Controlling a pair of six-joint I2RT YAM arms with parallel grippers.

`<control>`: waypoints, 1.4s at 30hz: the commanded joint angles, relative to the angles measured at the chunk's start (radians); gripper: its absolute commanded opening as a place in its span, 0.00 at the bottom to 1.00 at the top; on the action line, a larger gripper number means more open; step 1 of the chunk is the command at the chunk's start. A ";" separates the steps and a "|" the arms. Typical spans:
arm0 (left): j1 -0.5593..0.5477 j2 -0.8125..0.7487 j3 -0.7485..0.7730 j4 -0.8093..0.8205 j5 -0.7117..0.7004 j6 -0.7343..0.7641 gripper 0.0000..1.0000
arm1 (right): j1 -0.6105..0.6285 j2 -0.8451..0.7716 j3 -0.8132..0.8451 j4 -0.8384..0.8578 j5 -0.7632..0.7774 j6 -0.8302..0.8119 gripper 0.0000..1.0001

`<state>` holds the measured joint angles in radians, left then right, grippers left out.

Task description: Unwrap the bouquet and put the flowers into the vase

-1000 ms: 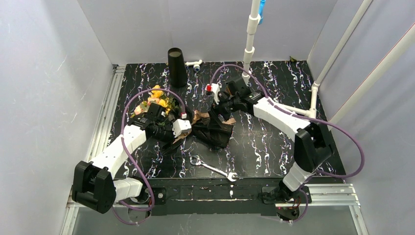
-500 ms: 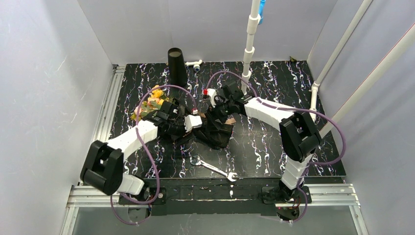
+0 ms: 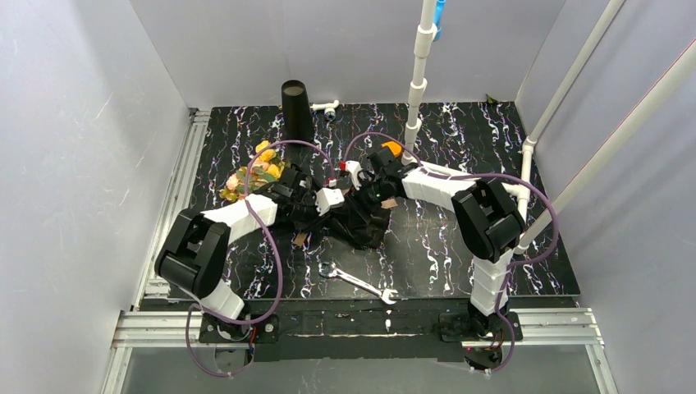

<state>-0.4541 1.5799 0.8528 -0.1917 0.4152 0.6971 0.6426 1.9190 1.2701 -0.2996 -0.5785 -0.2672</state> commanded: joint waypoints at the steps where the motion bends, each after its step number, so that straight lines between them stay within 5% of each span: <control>1: -0.001 -0.013 0.019 0.055 -0.008 -0.066 0.16 | 0.003 0.017 -0.019 0.010 -0.009 -0.019 0.70; 3: -0.001 -0.040 0.029 0.049 -0.004 -0.106 0.00 | 0.001 0.022 -0.020 0.008 -0.005 -0.020 0.67; 12: 0.038 -0.348 0.148 -0.184 0.123 -0.267 0.00 | -0.008 0.033 -0.034 0.034 0.053 0.071 0.54; 17: 0.174 -0.386 0.418 -0.384 0.236 -0.435 0.00 | -0.023 0.040 -0.065 0.043 0.089 0.128 0.52; 27: 0.355 -0.371 0.701 -0.554 0.316 -0.426 0.00 | -0.027 0.040 -0.080 0.048 0.090 0.148 0.50; 36: 0.363 -0.372 0.808 -0.918 0.420 -0.160 0.00 | -0.030 0.037 -0.075 0.041 0.075 0.152 0.50; 42: 0.361 -0.524 0.555 -1.195 0.310 0.268 0.00 | -0.032 -0.020 -0.085 0.045 0.036 0.131 0.68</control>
<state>-0.0948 1.1675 1.5429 -1.1259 0.7662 0.6617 0.6209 1.9335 1.2171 -0.2279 -0.5560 -0.1200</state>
